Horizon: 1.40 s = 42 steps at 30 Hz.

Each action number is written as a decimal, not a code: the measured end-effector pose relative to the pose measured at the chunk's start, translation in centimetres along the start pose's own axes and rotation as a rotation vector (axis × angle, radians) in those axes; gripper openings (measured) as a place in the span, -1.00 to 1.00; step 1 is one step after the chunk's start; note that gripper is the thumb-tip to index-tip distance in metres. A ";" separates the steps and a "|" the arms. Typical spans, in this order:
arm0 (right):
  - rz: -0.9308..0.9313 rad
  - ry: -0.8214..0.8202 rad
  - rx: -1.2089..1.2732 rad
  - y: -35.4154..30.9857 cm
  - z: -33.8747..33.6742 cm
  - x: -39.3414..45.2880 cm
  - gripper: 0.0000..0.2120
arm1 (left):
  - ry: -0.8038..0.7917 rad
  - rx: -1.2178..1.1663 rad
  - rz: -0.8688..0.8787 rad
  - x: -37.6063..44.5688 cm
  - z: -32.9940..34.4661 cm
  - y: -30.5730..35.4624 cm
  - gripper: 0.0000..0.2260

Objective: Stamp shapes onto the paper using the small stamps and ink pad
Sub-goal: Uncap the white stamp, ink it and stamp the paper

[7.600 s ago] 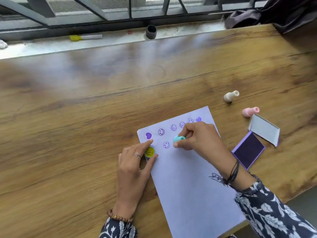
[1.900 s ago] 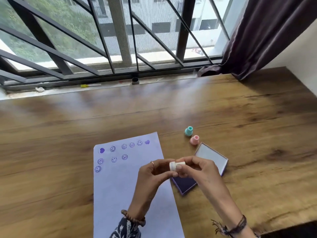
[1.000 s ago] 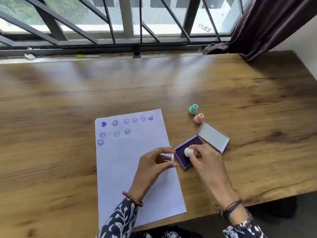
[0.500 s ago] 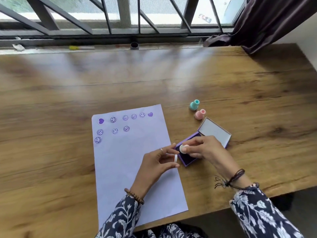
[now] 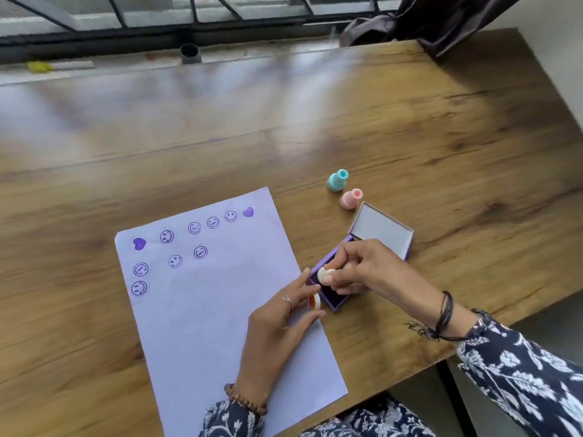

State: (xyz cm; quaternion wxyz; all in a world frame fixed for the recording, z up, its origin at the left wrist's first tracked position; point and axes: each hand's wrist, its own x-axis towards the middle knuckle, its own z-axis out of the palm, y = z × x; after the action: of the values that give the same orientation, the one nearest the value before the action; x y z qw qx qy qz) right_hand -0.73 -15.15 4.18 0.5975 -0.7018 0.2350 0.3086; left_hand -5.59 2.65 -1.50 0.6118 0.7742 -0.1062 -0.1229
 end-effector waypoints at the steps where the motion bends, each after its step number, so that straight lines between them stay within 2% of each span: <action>1: -0.006 0.002 -0.007 0.1 0.0 0.0 -0.81 | -0.002 0.004 0.004 0.0 0.0 0.0 -0.64; 8: -0.016 -0.042 -0.041 0.0 -0.4 0.4 -0.77 | 0.005 -0.009 0.025 0.1 0.1 -0.4 -0.65; 16: -0.083 0.063 -0.128 -0.1 0.4 -1.0 -0.87 | -0.002 -0.054 0.012 0.2 0.1 0.1 -0.66; 21: -0.184 0.273 -0.472 -0.9 2.2 -2.8 -0.93 | -0.020 -0.196 -0.088 0.6 -0.6 0.9 -0.64; 23: -0.217 0.337 -0.669 -1.5 3.0 -3.6 -0.92 | 0.026 -0.251 -0.110 0.5 -1.5 1.3 -0.64; 25: -0.260 0.413 -0.737 -2.4 3.9 -4.4 -0.88 | 0.111 -0.268 -0.085 0.1 -3.4 1.4 -0.68; 27: -0.318 0.432 -0.580 -3.4 5.3 -4.8 -0.86 | 0.197 -0.237 -0.045 -0.3 -6.1 1.2 -0.70; 30: -0.296 0.296 -0.146 -4.6 8.3 -4.6 -0.84 | 0.296 -0.061 0.031 -0.7 -10.9 0.3 -0.67; 31: -0.269 0.266 -0.070 -4.8 9.3 -4.1 -0.84 | 0.315 0.034 0.070 -0.7 -12.4 0.0 -0.66; 34: -0.212 0.266 -0.003 -5.2 11.7 -2.6 -0.86 | 0.280 0.246 0.156 -0.1 -16.0 -1.3 -0.66; 40: -0.154 0.304 0.072 -6.0 13.9 -0.2 -0.94 | 0.155 0.229 0.123 0.7 -18.8 -3.7 -0.67; 42: -0.149 0.305 0.074 -6.3 14.2 0.3 -0.92 | 0.133 0.233 0.132 0.8 -18.9 -4.2 -0.68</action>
State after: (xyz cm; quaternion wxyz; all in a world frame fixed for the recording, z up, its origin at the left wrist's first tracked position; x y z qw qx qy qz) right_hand 1.70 -0.05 6.97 0.6015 -0.7335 0.2816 0.1446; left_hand 1.26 20.81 -1.45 0.5301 0.8378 -0.1298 -0.0178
